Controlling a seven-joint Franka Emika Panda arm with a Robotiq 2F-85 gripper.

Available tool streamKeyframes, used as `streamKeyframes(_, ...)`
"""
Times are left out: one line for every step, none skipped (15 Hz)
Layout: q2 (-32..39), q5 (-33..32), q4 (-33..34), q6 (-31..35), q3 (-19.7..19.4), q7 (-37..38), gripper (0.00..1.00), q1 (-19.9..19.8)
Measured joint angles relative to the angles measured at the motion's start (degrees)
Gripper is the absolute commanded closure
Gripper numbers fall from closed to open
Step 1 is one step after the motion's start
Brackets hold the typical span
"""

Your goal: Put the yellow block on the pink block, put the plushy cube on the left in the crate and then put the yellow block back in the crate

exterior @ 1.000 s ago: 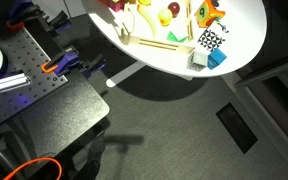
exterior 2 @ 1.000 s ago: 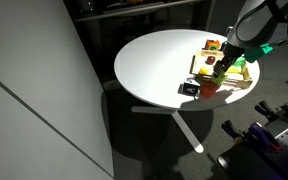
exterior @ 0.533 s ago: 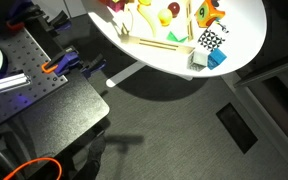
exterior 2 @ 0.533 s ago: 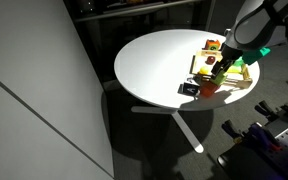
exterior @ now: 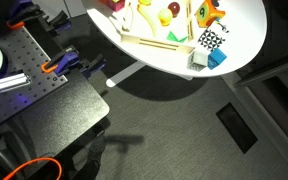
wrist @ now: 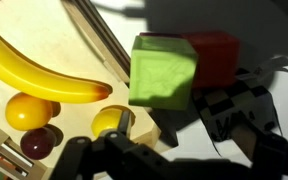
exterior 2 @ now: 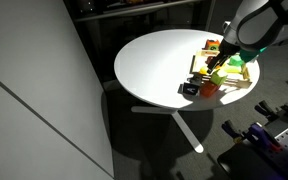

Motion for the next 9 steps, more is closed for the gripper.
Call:
streamKeyframes(-0.23, 0.00, -0.14, 0.57, 0.20, 0.00, 0.00, 0.27)
streamKeyframes(-0.34, 0.05, -0.27, 1.15, 0.60, 0.00, 0.00, 0.36)
streamKeyframes(-0.36, 0.31, -0.33, 1.69, 1.19, -0.01, 0.00, 0.36)
streamKeyframes(-0.36, 1.04, -0.36, 2.18, 2.00, -0.16, 0.00, 0.34)
streamKeyframes(-0.35, 2.00, -0.38, 2.68, 2.90, -0.44, 0.00, 0.30)
streamKeyframes(-0.35, 3.16, -0.40, 3.22, 3.98, -0.94, 0.00, 0.29)
streamKeyframes(-0.34, 4.57, -0.40, 3.63, 5.10, -1.71, 0.00, 0.26)
streamKeyframes(-0.32, 6.00, -0.40, 3.83, 6.27, -2.71, 0.00, 0.16)
streamKeyframes(-0.26, 7.31, -0.40, 3.92, 7.40, -3.82, 0.00, 0.03)
